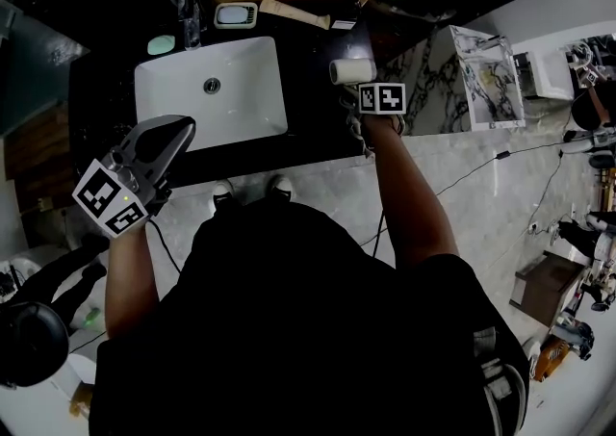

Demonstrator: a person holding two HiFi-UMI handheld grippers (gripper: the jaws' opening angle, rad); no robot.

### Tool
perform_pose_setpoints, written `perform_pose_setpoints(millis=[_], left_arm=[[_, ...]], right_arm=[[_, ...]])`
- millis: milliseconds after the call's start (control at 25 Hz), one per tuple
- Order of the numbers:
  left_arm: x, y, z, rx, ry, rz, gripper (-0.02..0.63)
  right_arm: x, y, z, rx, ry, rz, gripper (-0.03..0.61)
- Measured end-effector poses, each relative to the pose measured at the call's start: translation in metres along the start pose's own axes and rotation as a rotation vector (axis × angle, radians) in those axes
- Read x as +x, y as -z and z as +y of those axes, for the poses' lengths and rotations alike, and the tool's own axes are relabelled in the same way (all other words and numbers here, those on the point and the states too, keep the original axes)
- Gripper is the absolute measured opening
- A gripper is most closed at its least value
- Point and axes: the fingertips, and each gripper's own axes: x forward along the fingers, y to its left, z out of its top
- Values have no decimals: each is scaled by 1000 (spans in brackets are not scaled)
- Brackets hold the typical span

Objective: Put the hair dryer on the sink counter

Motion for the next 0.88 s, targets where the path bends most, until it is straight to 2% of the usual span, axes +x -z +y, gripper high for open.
perform_pose_setpoints(millis=[200,320,400,760,880], left_arm=[[0,-9,-1,12,19,3,15],[0,-15,-4,37,41,4,15],[-1,-19,-6,46,56,2,15],[-13,-34,-13,92,125,-5,15],[-16,-35,-13,149,118,12,15]], right_arm=[[-24,-17,4,-3,15,-67,232],[-47,-33,5,1,60,-154,184],[-64,-44,9,2,75,-211,182],[-165,-99,51,-54,130,-494,99],[-203,-111,67,-89,171,-589,47]])
